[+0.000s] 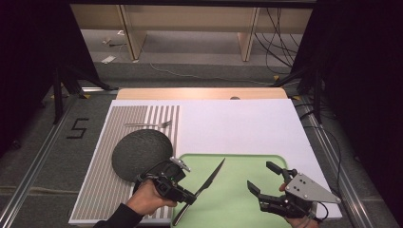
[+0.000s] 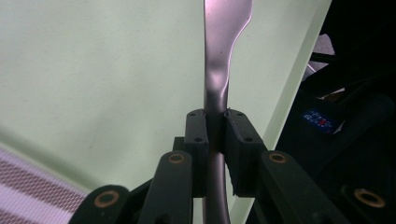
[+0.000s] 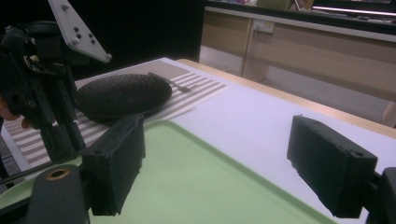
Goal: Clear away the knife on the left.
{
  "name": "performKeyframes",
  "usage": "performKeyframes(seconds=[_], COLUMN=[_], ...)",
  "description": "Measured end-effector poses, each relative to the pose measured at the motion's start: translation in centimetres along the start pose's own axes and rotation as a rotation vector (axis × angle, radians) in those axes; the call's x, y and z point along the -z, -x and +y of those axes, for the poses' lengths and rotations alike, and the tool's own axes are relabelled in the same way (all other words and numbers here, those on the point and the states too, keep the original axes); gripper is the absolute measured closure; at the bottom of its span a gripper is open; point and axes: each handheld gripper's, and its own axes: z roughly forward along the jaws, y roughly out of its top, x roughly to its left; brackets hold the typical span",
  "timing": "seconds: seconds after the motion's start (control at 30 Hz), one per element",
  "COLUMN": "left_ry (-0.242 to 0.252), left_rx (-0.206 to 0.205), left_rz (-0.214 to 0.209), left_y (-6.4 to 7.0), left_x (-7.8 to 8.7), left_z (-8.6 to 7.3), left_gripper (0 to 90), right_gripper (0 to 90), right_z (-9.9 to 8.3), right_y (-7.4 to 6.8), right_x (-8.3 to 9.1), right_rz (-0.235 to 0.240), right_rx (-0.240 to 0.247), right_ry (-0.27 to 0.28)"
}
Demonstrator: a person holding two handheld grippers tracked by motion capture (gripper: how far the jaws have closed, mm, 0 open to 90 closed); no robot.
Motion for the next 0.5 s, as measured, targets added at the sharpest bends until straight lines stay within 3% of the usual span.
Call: performKeyframes(seconds=[0.4,0.5], left_ry=[-0.057,-0.106], left_rx=[0.029,0.045], left_rz=[0.007,0.059], left_y=[-0.1,-0.1], left_x=[-1.9,-2.7], left_z=[0.9,1.1], left_gripper=[79.7,79.7], right_gripper=[20.2,20.2], right_z=[0.0,0.0], right_y=[-0.1,-0.1], right_x=[0.0,0.0], right_rz=[0.003,0.003], right_rx=[0.006,0.006], right_ry=[0.002,0.001])
